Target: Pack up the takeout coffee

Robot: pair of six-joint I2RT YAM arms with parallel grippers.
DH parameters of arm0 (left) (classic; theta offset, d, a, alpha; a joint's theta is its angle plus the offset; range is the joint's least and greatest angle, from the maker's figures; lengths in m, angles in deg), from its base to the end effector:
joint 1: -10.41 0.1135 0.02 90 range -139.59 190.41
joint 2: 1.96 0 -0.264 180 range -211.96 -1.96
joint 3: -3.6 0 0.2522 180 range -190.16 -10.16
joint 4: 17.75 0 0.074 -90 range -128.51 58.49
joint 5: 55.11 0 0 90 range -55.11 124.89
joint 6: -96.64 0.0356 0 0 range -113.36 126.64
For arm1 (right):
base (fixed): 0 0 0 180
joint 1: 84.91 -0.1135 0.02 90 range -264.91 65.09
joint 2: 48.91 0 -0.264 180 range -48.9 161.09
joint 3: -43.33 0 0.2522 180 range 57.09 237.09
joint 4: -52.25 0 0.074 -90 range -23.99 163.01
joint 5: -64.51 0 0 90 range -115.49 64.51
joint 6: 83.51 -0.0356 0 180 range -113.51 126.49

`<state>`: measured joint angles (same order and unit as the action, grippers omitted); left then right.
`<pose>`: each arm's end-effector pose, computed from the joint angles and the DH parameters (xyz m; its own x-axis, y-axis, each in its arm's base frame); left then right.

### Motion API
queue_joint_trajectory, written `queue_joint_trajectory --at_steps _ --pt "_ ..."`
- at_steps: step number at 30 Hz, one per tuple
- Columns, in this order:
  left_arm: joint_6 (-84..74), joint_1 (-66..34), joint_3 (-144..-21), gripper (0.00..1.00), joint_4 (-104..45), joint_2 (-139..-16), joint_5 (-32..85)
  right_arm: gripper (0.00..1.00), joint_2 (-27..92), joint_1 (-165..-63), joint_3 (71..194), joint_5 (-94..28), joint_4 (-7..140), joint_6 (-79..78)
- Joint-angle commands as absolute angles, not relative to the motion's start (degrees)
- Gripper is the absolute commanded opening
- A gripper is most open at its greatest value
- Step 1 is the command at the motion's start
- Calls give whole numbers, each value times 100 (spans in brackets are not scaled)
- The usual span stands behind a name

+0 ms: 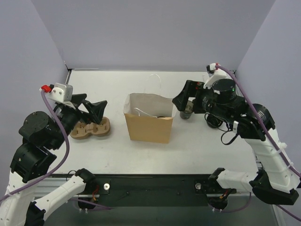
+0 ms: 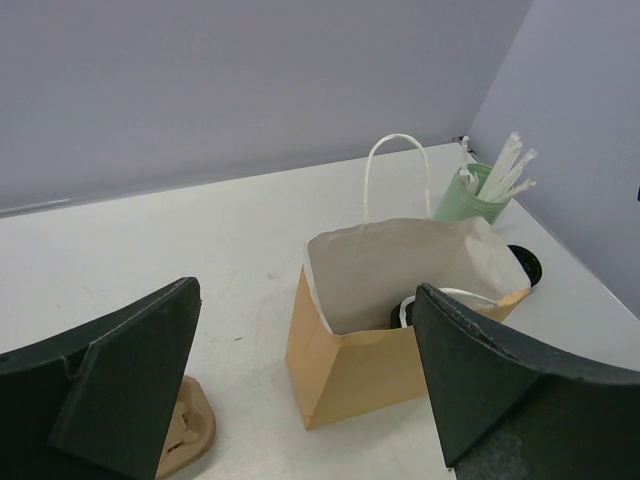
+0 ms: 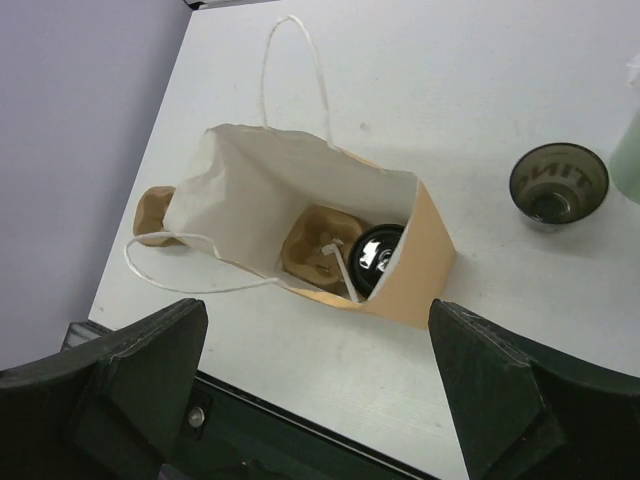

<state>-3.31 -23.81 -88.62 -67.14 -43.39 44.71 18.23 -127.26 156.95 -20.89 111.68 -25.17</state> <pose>0.0783 -0.0459 0.4863 -0.0515 -0.1709 -0.9839 0.4104 0.8946 -0.1768 0.1481 0.1311 0.5151 -0.4631 0.2858 -0.8390 -0.4355 0.7511 0.4962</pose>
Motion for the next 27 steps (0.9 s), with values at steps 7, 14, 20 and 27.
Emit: queue_joint_trajectory --at_steps 7,14,20,27 --pt "-812 -2404 -8795 97 -6341 -4511 4131 100 1016 -12701 15000 -1311 11074 -2691" --pt "-865 -2404 -8821 97 -6183 -4652 4113 100 919 -12693 14938 -1222 11013 -2498" --pt "-874 -2404 -8777 97 -6051 -4696 4113 100 963 -12693 14956 -1275 10987 -2383" --pt "-865 -2404 -8601 97 -5717 -4722 4104 100 1007 -12701 14850 -1319 10899 -2365"
